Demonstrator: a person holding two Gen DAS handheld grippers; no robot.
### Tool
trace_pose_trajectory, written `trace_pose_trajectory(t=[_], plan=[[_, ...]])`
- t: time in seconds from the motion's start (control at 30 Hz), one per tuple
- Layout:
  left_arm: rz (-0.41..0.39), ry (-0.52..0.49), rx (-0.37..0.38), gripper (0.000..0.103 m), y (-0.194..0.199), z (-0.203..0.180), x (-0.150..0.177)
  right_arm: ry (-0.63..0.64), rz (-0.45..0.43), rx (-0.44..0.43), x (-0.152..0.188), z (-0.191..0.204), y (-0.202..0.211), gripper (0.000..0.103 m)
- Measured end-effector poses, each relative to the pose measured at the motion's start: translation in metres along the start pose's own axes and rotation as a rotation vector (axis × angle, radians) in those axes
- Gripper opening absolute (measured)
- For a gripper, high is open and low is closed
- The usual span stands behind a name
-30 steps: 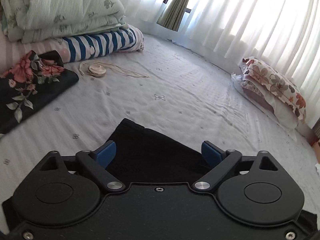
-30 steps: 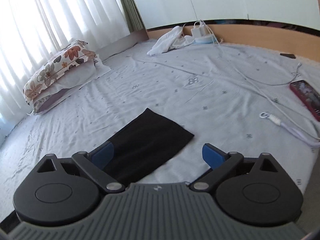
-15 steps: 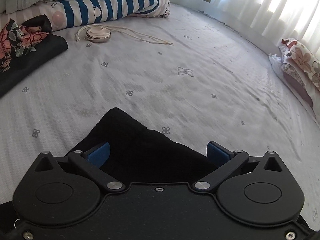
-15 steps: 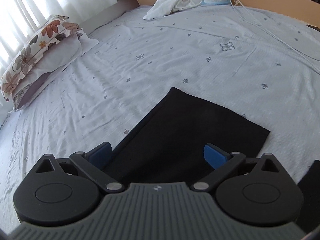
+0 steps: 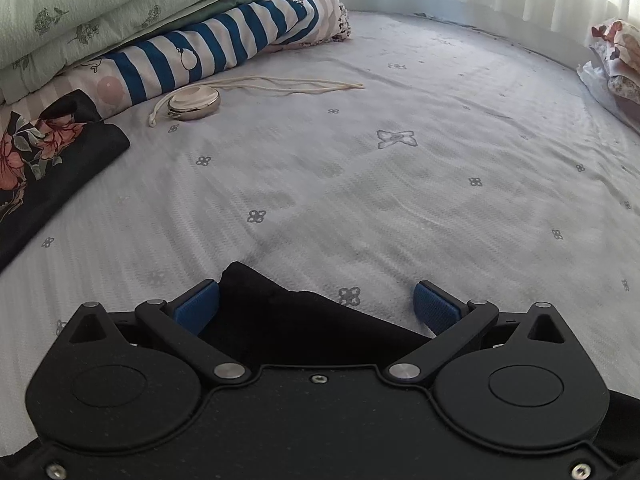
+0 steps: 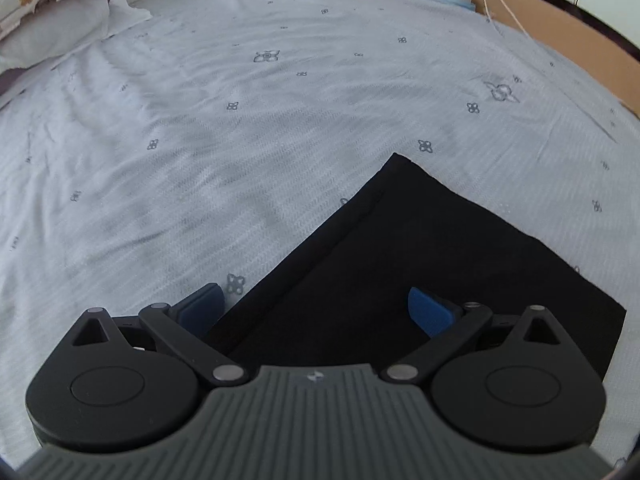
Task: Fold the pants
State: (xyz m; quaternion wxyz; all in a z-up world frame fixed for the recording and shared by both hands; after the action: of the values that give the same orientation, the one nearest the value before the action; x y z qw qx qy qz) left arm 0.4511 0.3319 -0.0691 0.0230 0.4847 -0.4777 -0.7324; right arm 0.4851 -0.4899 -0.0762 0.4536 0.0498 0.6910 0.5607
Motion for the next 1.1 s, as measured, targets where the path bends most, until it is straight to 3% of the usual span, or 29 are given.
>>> trace_pose_trajectory(t=[0.13,0.37,0.53,0.73,0.93,1.1], plan=[[-0.011,-0.011,-0.005,0.103,-0.001,0.0,0.001,-0.009,-0.035,0.037,0.0,0.003,-0.004,0.103],[-0.003,-0.014,0.005,0.103,0.001,0.002,0.0,-0.005,-0.071,0.007,0.002,0.001,-0.002,0.102],[0.151,-0.026,0.06,0.103,0.004,0.006,-0.01,0.004,-0.088,0.0,0.004,0.002,-0.002,0.102],[0.327,0.115,0.206,0.103,0.011,0.015,-0.025,0.02,-0.119,0.017,0.007,0.004,-0.003,0.102],[0.355,0.12,0.176,0.099,0.013,0.015,-0.023,0.023,-0.11,0.006,0.006,0.004,-0.003,0.102],[0.337,0.125,0.289,0.094,0.047,0.012,-0.043,0.025,-0.118,0.009,0.007,0.004,-0.004,0.102]])
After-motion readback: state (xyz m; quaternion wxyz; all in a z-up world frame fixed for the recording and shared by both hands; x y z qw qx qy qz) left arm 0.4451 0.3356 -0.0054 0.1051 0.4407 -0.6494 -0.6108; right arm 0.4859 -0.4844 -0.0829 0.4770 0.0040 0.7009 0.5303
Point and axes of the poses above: each gripper's, at about its wrist camera, not at the fingertips, and y roughly against the way its jaws point, z to its left, x to its underside, the point moved 9 cm from there along -y, roughly the way its jaws point, and after that the axes turned 5 degrees about -x, right-handed, at the moved point
